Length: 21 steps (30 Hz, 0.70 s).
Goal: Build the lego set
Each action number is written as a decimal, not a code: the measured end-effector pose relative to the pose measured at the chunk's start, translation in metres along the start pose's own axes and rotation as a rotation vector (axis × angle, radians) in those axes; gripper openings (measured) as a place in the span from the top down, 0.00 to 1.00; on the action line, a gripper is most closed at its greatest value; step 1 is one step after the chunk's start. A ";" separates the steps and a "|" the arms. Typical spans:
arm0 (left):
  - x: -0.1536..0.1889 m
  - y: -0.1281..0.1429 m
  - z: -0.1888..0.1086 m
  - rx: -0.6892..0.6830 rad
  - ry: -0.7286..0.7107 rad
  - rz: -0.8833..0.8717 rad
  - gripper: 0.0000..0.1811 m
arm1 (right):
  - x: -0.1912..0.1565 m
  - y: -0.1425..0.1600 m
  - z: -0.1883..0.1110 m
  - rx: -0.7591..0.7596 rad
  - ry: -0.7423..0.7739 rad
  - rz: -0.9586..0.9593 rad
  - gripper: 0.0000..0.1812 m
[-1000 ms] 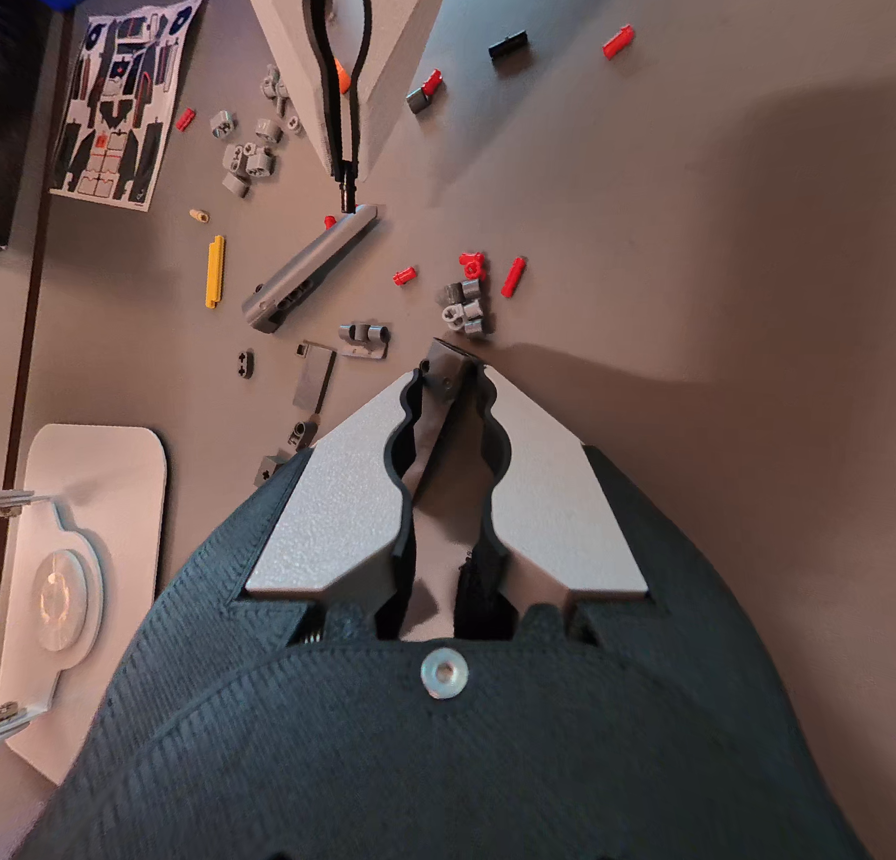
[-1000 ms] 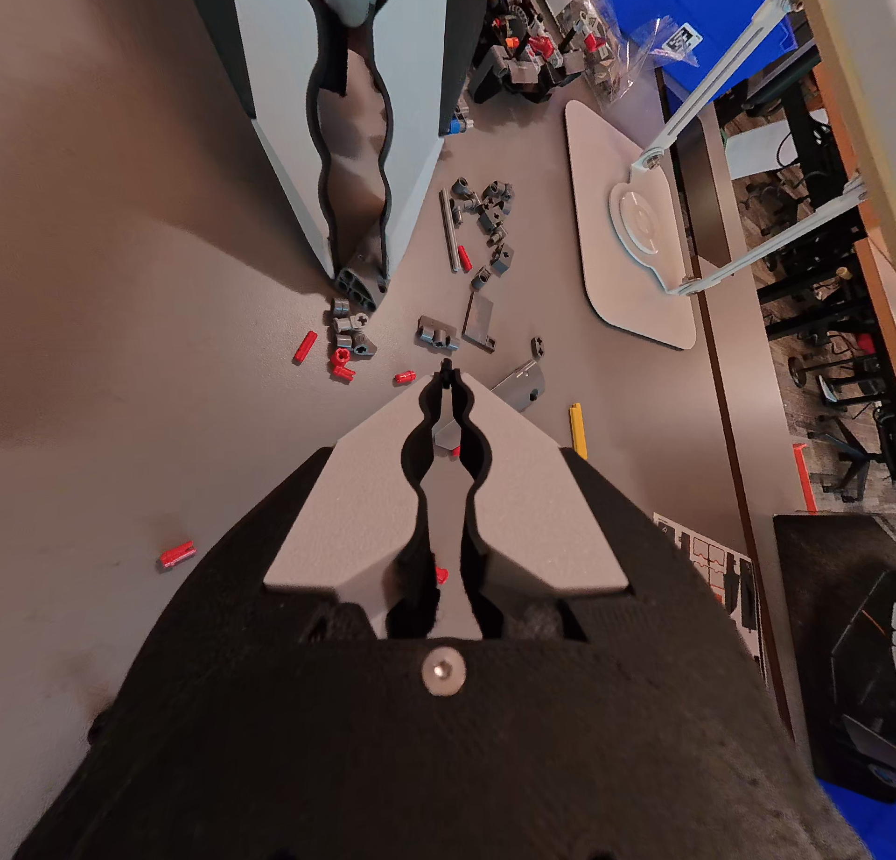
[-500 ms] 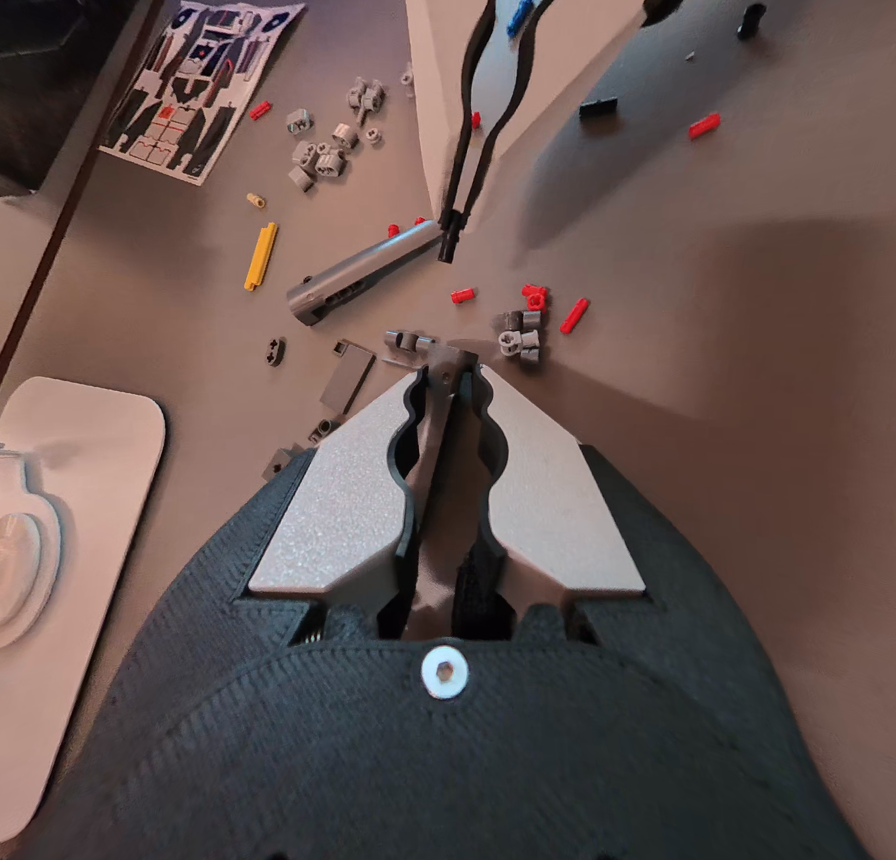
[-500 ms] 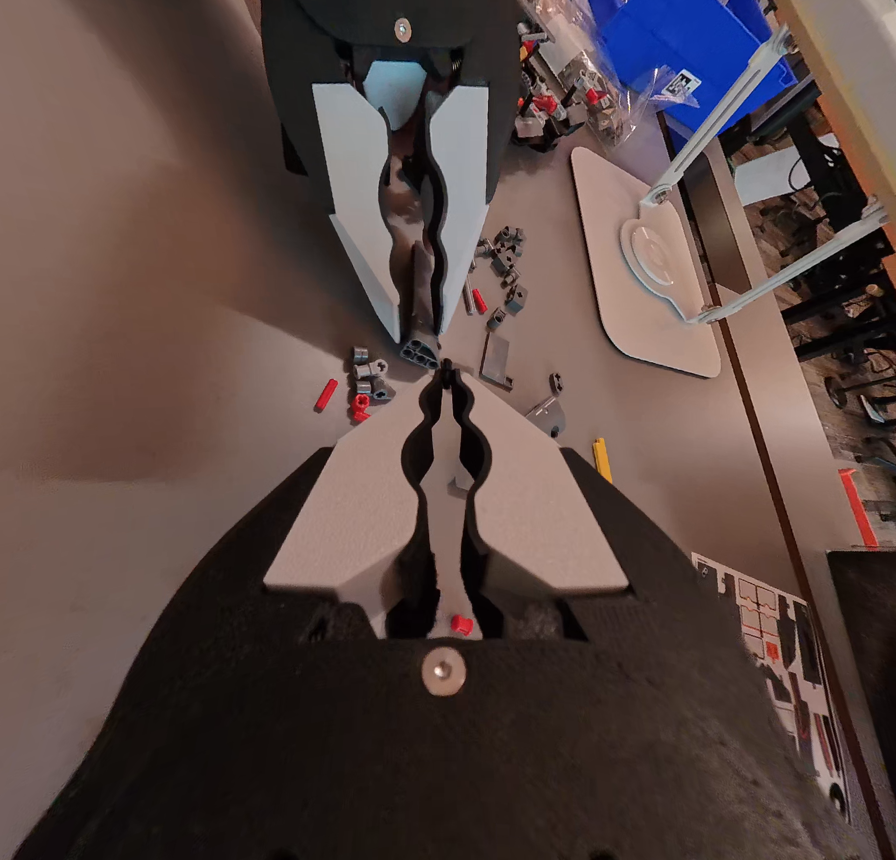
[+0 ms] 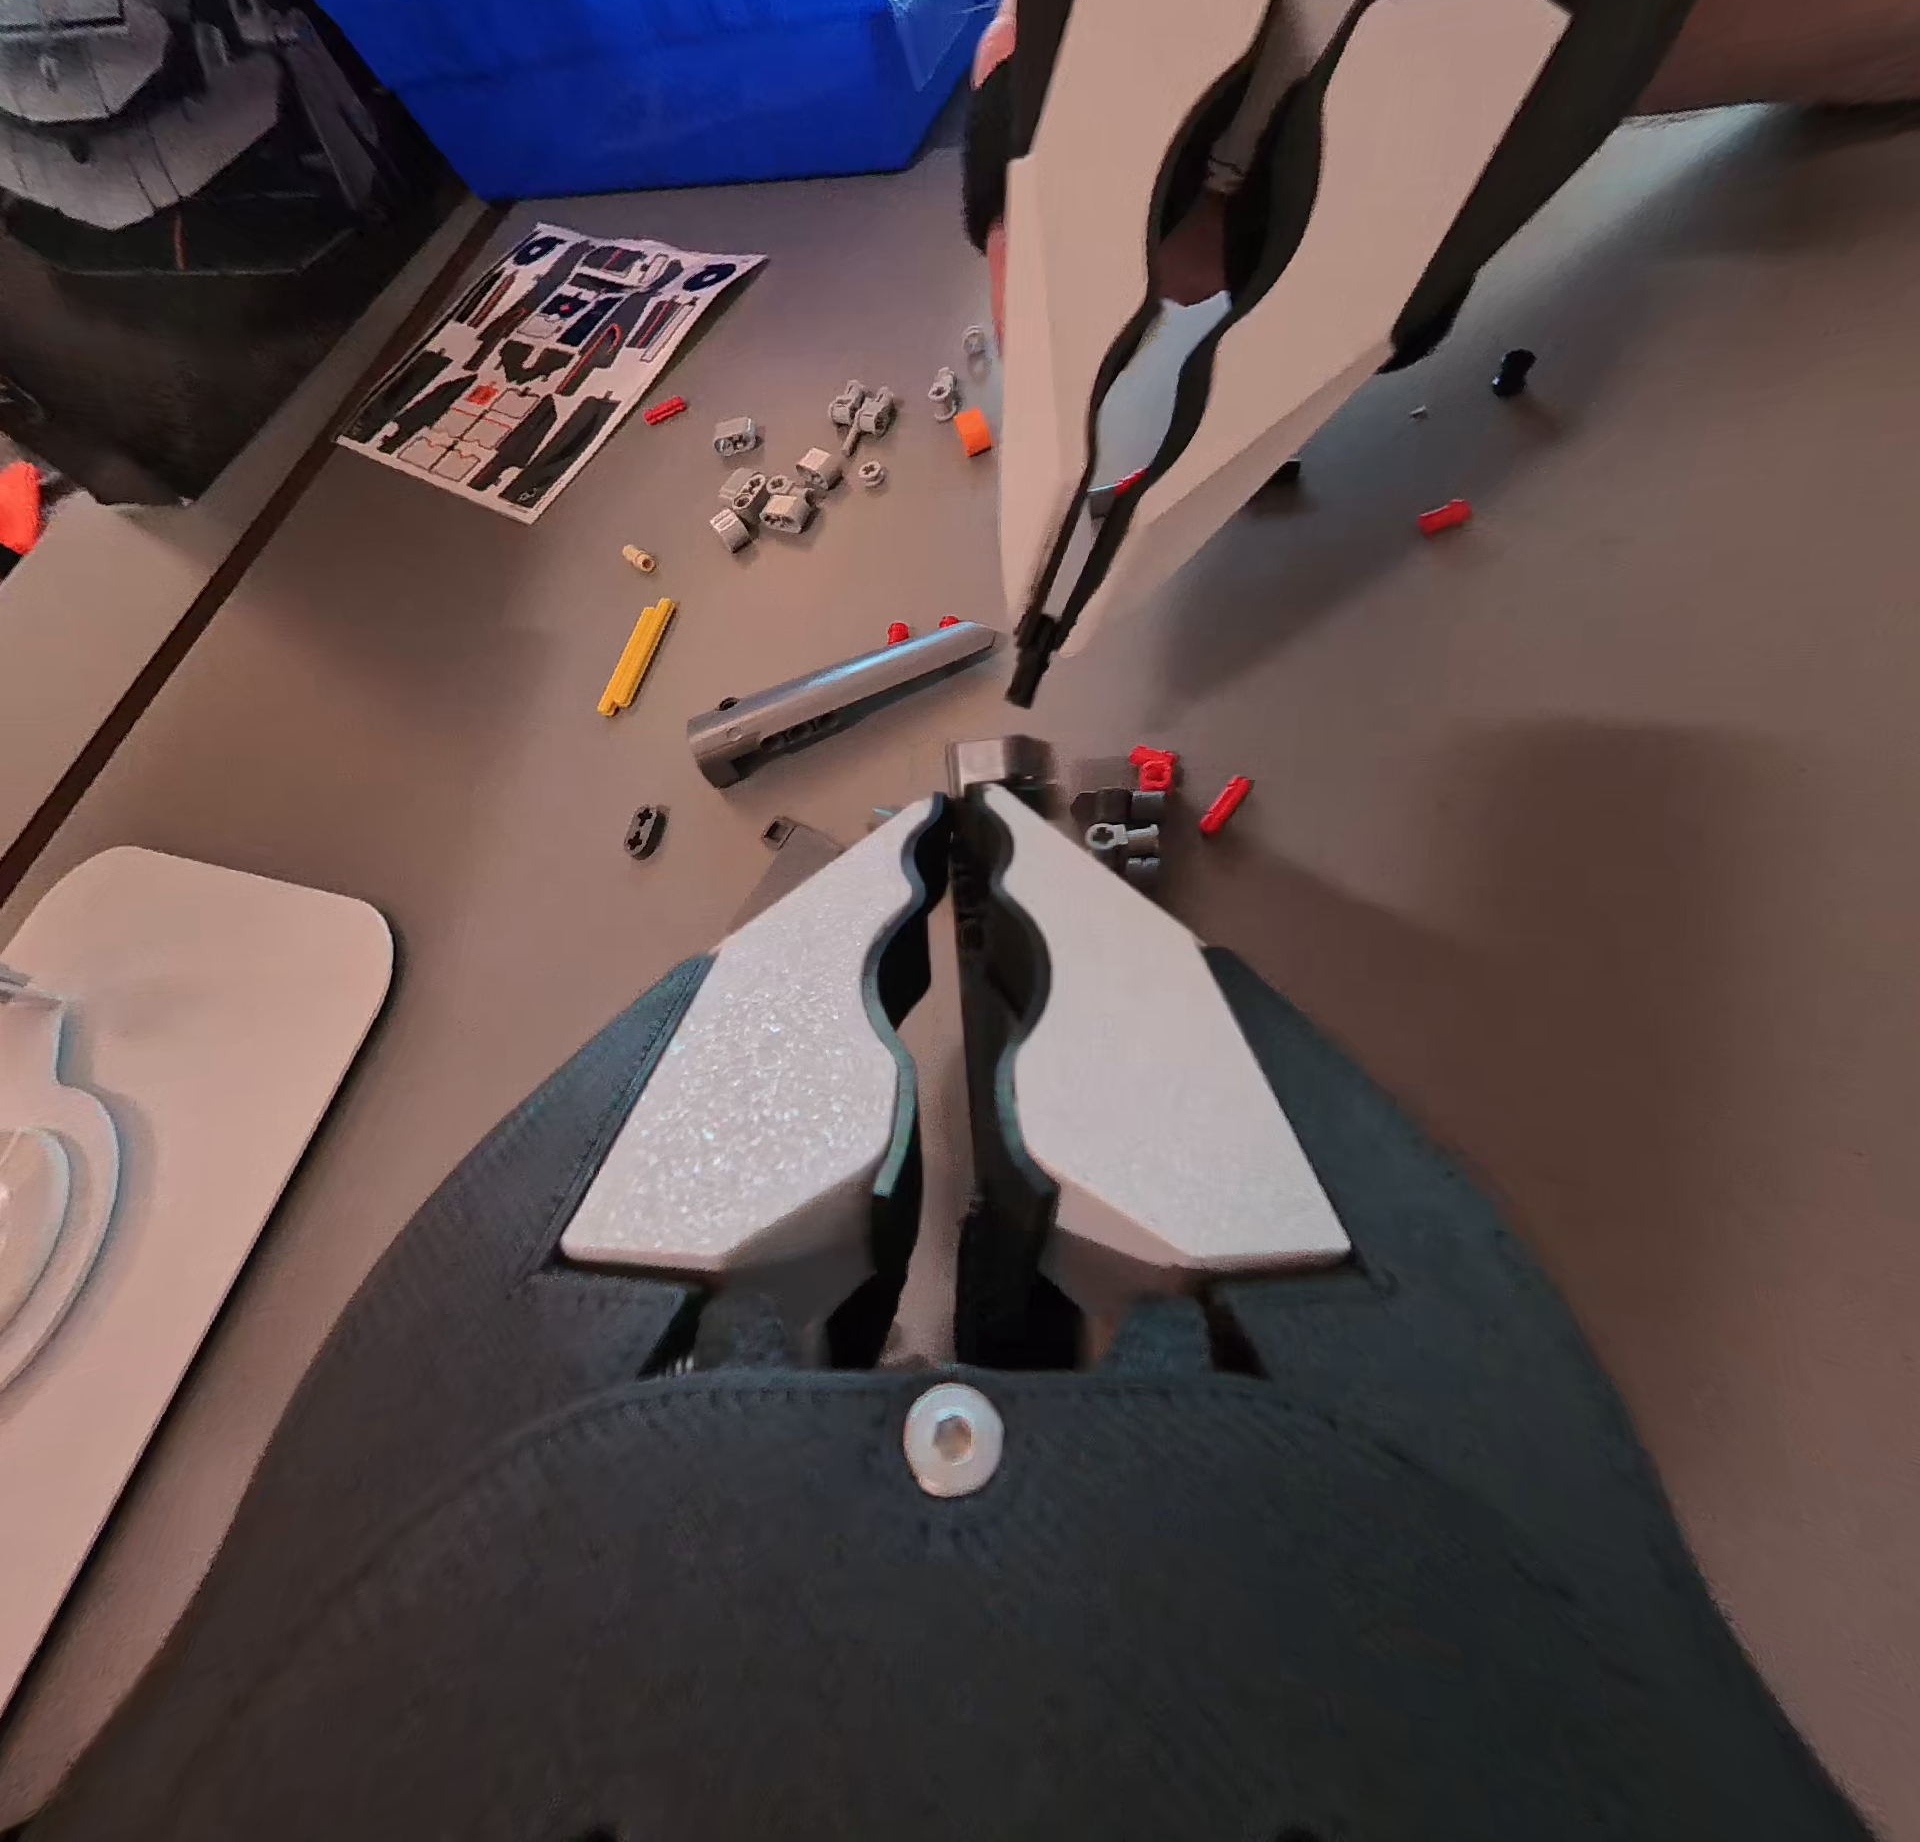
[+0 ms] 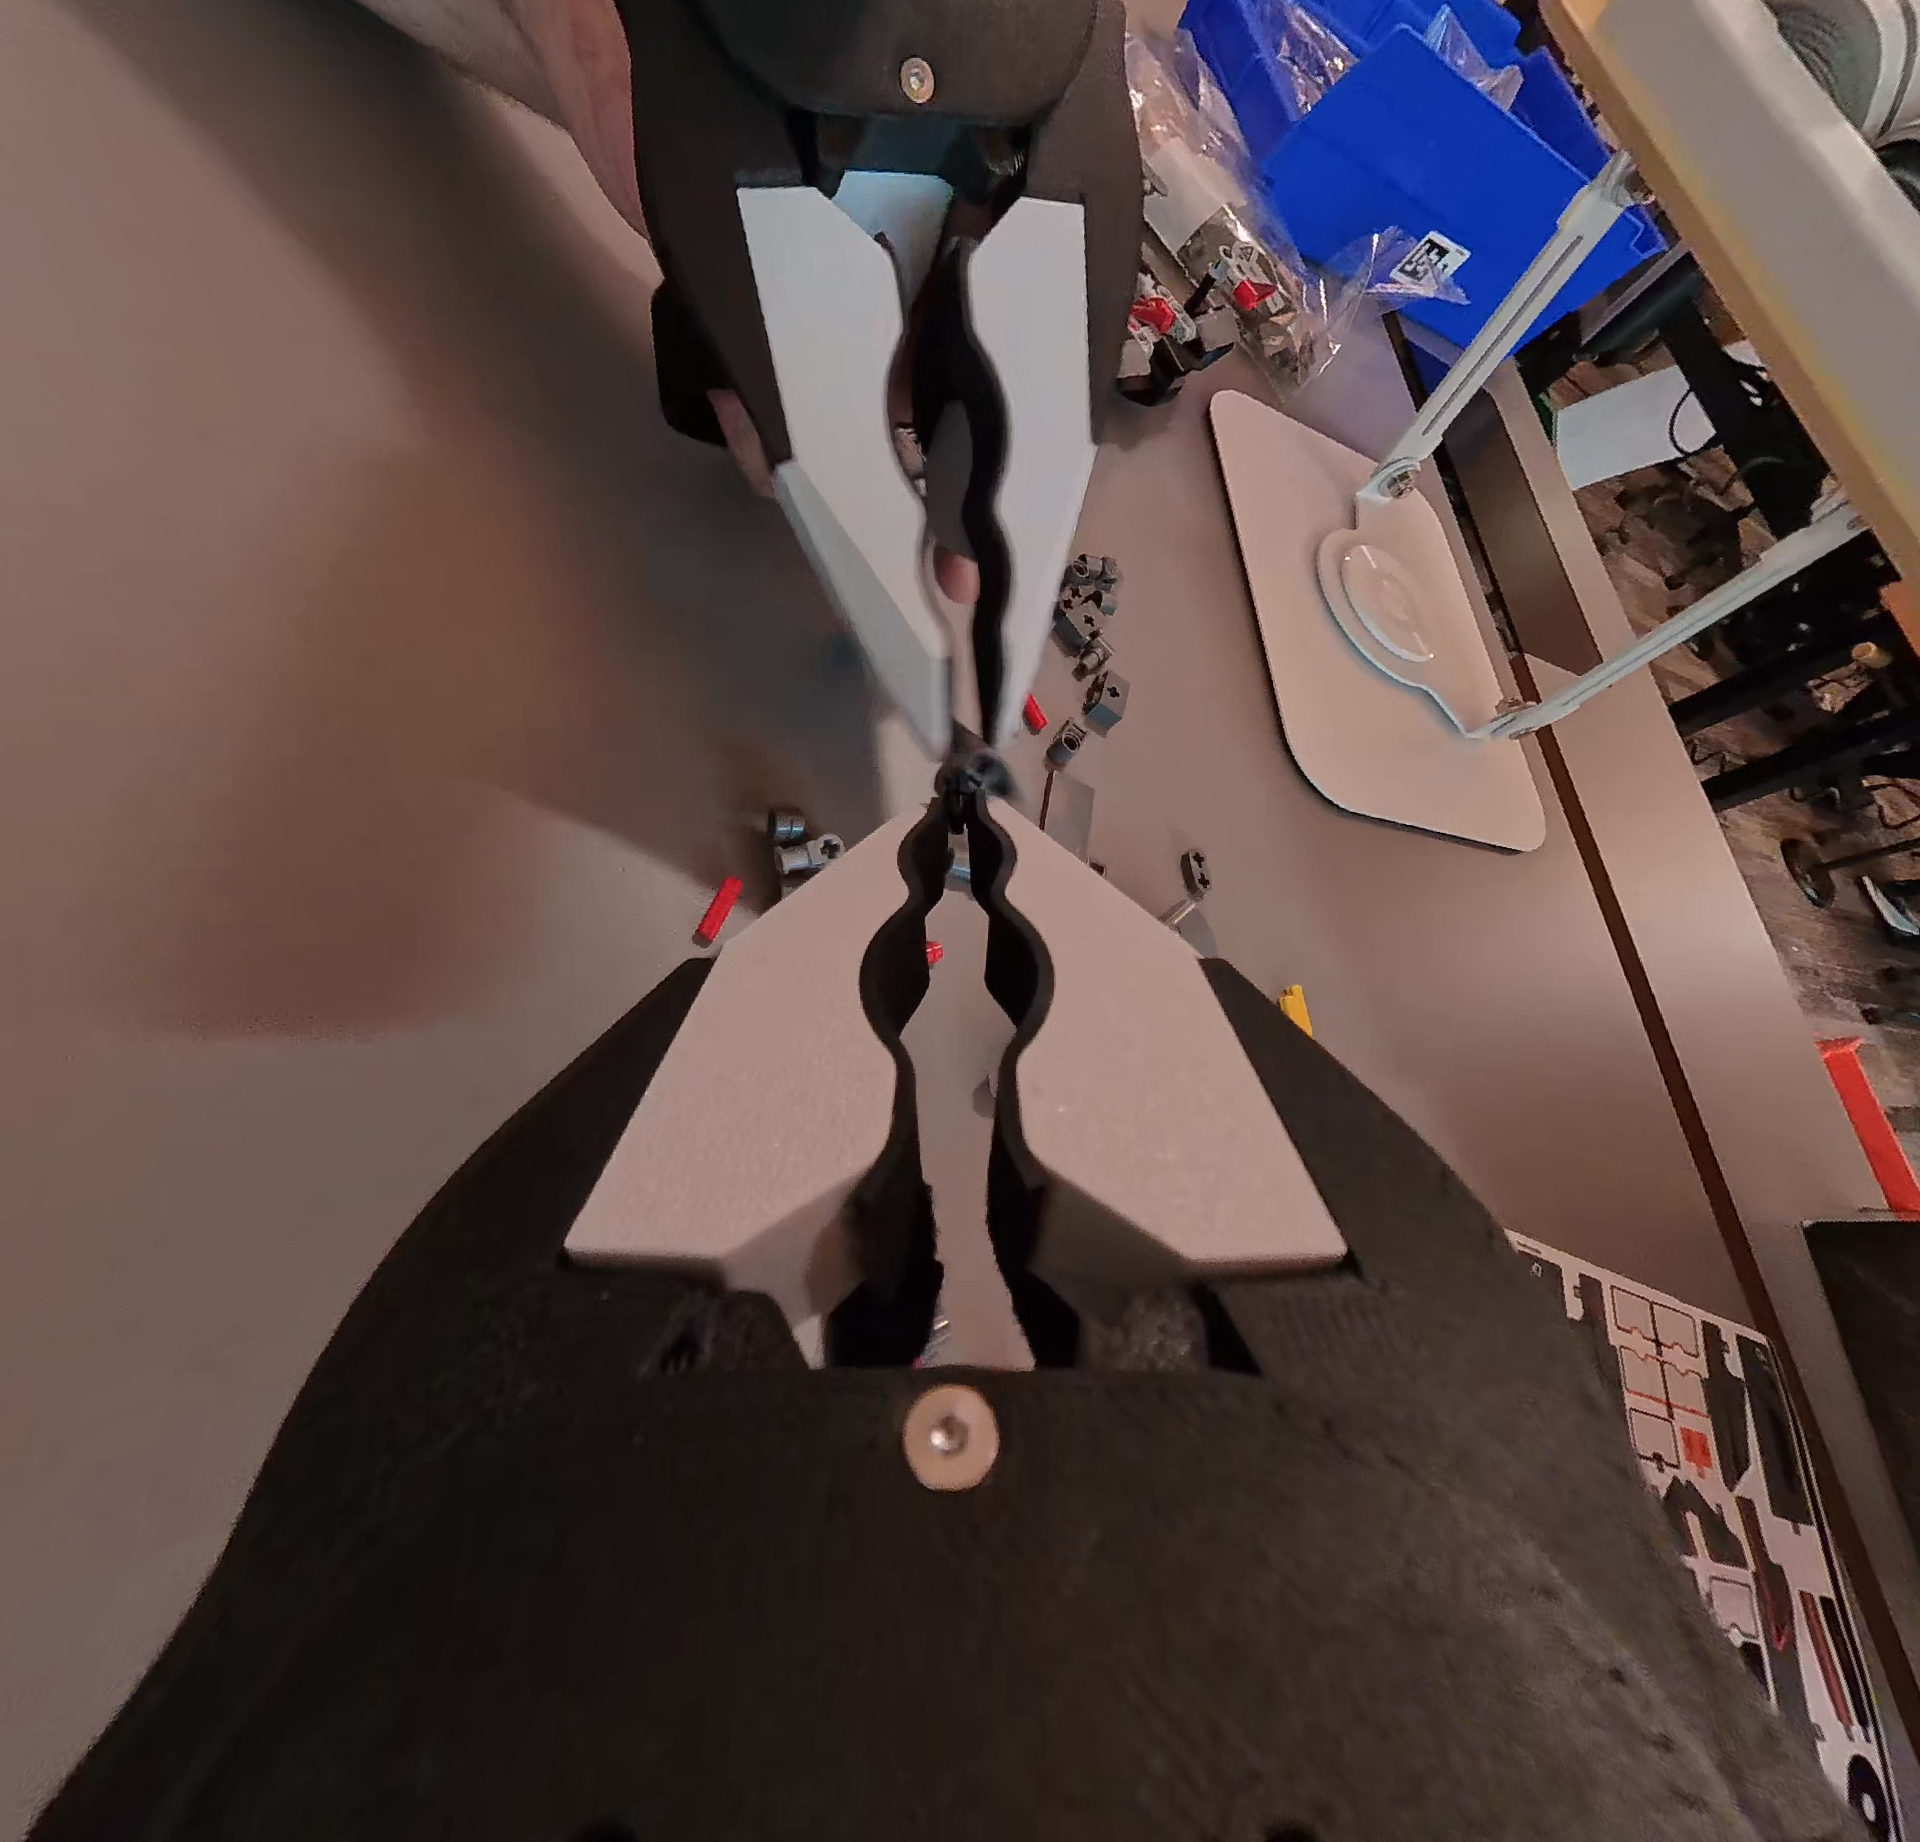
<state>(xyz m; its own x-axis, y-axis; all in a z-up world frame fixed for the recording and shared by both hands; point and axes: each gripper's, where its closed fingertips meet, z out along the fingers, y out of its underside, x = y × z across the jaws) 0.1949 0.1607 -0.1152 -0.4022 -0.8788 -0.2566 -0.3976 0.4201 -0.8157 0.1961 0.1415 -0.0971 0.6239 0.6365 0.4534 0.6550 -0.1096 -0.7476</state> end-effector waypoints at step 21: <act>0.012 0.021 0.009 -0.102 0.036 0.135 1.00 | -0.010 0.016 0.007 -0.075 -0.058 -0.013 0.99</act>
<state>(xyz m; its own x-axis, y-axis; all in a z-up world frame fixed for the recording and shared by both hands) 0.1889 0.1568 -0.1399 -0.4863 -0.8050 -0.3399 -0.4188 0.5561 -0.7179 0.1977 0.1386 -0.1172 0.5908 0.6813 0.4322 0.6943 -0.1563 -0.7025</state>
